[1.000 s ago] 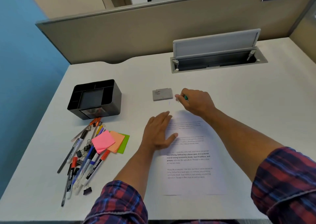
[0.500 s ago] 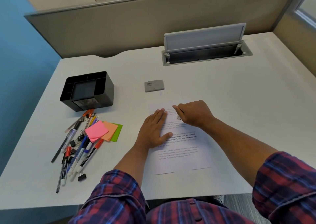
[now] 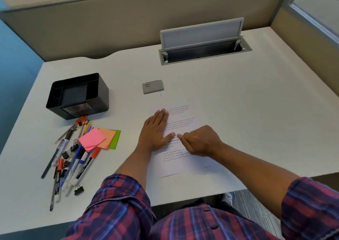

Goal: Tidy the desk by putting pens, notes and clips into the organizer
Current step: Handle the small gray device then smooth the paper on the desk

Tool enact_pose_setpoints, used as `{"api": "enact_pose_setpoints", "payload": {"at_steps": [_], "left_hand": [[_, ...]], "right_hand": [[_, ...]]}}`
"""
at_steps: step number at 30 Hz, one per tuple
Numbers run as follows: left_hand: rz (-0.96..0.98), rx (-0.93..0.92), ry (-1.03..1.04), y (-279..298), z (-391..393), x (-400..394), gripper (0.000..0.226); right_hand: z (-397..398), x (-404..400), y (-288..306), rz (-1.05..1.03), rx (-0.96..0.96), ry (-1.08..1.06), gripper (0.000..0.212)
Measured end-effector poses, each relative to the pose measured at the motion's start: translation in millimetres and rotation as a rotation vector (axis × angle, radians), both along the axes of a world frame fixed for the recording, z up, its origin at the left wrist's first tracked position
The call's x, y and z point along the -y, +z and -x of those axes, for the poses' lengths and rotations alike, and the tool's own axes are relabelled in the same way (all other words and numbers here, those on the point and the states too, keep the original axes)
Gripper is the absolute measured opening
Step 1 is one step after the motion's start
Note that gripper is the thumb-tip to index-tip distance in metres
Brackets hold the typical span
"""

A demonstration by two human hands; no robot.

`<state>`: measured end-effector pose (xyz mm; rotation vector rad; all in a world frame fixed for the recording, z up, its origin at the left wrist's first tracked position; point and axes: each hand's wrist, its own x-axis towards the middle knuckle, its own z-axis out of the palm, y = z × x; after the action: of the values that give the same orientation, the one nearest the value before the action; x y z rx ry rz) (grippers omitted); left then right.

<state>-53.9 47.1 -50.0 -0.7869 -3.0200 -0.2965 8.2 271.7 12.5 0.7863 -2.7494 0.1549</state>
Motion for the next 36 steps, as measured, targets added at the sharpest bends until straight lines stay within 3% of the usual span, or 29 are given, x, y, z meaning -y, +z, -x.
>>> {"api": "enact_pose_setpoints", "payload": {"at_steps": [18, 36], "left_hand": [[0.047, -0.001, 0.015, 1, -1, -2, 0.092], [0.054, 0.0, 0.017, -1, 1, -1, 0.093]], "right_hand": [[-43, -5, 2, 0.017, 0.017, -0.202, 0.051], [-47, -4, -7, -0.038, 0.038, -0.23, 0.049]]}}
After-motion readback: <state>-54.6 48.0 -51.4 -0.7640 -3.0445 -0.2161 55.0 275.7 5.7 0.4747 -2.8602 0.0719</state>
